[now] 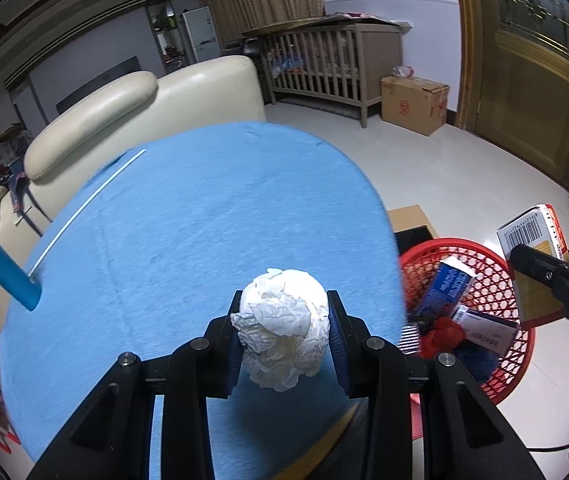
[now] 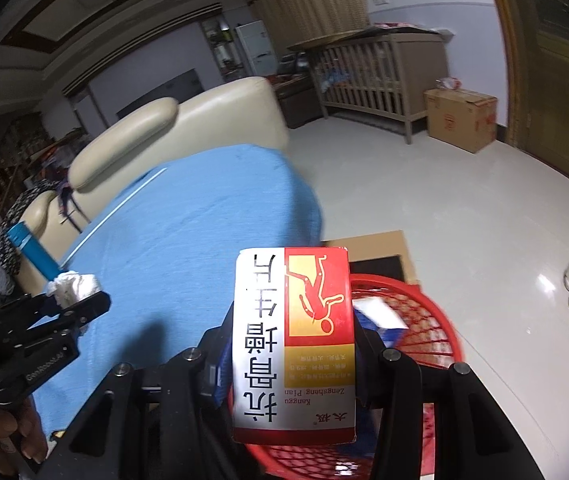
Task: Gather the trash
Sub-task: 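Carry the tissue and orange-and-white box over to the red basket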
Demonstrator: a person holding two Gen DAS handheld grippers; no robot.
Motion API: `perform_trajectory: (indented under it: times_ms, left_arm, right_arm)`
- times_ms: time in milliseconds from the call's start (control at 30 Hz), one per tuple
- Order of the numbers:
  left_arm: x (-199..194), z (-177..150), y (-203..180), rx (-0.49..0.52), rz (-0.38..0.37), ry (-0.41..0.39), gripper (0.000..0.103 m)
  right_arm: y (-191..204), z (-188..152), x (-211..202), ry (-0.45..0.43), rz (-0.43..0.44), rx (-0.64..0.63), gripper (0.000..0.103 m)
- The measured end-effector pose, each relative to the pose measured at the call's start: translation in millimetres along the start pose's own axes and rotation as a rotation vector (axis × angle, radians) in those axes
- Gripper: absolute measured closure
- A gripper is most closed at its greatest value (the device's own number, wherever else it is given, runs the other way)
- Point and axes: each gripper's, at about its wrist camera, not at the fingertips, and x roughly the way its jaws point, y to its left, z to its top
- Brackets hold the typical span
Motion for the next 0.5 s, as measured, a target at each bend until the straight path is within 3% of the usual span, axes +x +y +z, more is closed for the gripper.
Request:
perform_trajectory:
  times_ms: [500]
  left_arm:
    - [13, 11, -75, 0.115, -0.121, 0.036, 0.064]
  right_arm:
    - [-67, -21, 17, 0.085, -0.082, 0.083, 0.054]
